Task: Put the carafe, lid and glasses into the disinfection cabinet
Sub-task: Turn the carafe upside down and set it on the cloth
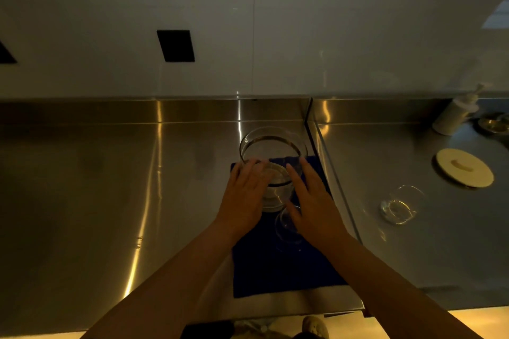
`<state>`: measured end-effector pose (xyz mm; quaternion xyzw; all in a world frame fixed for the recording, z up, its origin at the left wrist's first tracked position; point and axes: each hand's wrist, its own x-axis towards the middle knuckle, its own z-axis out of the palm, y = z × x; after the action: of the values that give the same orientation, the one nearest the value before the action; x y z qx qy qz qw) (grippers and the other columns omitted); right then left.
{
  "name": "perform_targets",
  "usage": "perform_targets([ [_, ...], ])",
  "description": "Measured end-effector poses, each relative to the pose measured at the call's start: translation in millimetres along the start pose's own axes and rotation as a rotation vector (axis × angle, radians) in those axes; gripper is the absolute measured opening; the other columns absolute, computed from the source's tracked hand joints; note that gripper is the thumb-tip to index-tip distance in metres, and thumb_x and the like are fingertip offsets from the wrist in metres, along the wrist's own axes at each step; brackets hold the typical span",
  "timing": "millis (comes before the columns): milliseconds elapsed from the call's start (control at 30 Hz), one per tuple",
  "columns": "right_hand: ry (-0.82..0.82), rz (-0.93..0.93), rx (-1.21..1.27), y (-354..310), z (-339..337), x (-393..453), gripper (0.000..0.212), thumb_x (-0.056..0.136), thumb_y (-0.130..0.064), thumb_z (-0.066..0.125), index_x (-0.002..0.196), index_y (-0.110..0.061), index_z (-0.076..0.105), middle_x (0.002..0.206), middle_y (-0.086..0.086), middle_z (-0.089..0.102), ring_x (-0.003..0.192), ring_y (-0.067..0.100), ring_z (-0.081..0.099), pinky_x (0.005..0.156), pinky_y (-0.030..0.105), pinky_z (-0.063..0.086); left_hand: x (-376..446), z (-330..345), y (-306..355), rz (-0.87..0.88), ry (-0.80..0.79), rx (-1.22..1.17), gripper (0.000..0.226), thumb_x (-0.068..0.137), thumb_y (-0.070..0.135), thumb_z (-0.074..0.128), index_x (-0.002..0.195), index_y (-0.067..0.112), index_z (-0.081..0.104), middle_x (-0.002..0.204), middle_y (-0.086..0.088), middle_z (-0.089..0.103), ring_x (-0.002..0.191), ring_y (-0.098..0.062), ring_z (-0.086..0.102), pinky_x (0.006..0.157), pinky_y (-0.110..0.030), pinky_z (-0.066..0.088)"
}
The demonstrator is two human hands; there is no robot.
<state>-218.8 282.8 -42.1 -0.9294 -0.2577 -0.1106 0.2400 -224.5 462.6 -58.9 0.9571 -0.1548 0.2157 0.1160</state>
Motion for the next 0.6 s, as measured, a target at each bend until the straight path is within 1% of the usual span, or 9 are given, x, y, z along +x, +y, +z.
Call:
perform_targets([
  [33, -0.027, 0.001, -0.019, -1, 2, 5, 0.071, 0.093, -0.025, 0.056, 0.144, -0.026, 0.005, 0.155, 0.002, -0.003, 0.143, 0.02, -0.001, 0.114, 0.032, 0.016, 5, -2, 4, 0.061, -0.001, 0.016, 0.057, 0.08, 0.012, 0.052, 0.136, 0.011, 0.043, 0.142, -0.01, 0.043, 0.137, -0.027, 0.03, 0.112, -0.049, 0.023],
  [100, -0.061, 0.023, -0.019, -2, 6, 9, 0.071, 0.094, -0.019, 0.054, 0.142, -0.023, 0.002, 0.155, 0.002, -0.002, 0.143, 0.019, -0.009, 0.115, 0.033, 0.017, 13, -3, 9, 0.119, -0.004, 0.054, 0.056, 0.082, 0.018, 0.059, 0.135, 0.008, 0.046, 0.139, -0.01, 0.048, 0.133, -0.028, 0.039, 0.112, -0.049, 0.026],
  [200, -0.065, 0.04, 0.006, 3, 9, 8, 0.077, 0.089, -0.007, 0.057, 0.143, -0.017, 0.003, 0.155, 0.006, 0.003, 0.143, 0.022, -0.006, 0.114, 0.038, 0.024, 20, -2, 13, 0.163, 0.017, 0.071, 0.055, 0.08, 0.021, 0.072, 0.13, 0.005, 0.053, 0.13, -0.012, 0.057, 0.123, -0.026, 0.052, 0.108, -0.047, 0.032],
  [300, -0.055, 0.038, 0.027, 14, 7, 9, 0.075, 0.086, -0.005, 0.061, 0.145, -0.014, 0.014, 0.153, 0.004, 0.008, 0.143, 0.023, 0.003, 0.112, 0.044, 0.025, 24, 0, 13, 0.179, 0.064, -0.001, 0.052, 0.078, 0.017, 0.075, 0.124, 0.003, 0.058, 0.12, -0.013, 0.063, 0.112, -0.026, 0.06, 0.106, -0.045, 0.035],
  [400, -0.045, 0.002, 0.022, 25, 4, 13, 0.065, 0.086, -0.003, 0.062, 0.143, -0.008, 0.031, 0.151, 0.01, 0.023, 0.141, 0.028, 0.018, 0.109, 0.047, 0.031, 27, 2, 14, 0.177, 0.093, -0.033, 0.047, 0.074, 0.012, 0.077, 0.118, 0.004, 0.063, 0.11, -0.011, 0.067, 0.102, -0.025, 0.064, 0.103, -0.044, 0.036],
  [500, -0.019, -0.053, -0.008, 34, -1, 19, 0.058, 0.081, 0.0, 0.068, 0.135, -0.003, 0.046, 0.143, 0.019, 0.04, 0.132, 0.035, 0.037, 0.099, 0.049, 0.043, 29, 2, 14, 0.19, 0.118, -0.039, 0.039, 0.078, 0.012, 0.074, 0.115, 0.005, 0.065, 0.107, -0.009, 0.068, 0.1, -0.023, 0.065, 0.101, -0.04, 0.042],
  [600, 0.036, -0.125, -0.037, 39, -7, 25, 0.051, 0.075, -0.002, 0.073, 0.123, -0.001, 0.057, 0.129, 0.021, 0.054, 0.117, 0.037, 0.052, 0.088, 0.045, 0.051, 29, 1, 15, 0.19, 0.109, -0.018, 0.032, 0.082, 0.017, 0.068, 0.113, 0.009, 0.067, 0.101, -0.005, 0.07, 0.094, -0.02, 0.065, 0.092, -0.033, 0.046],
])
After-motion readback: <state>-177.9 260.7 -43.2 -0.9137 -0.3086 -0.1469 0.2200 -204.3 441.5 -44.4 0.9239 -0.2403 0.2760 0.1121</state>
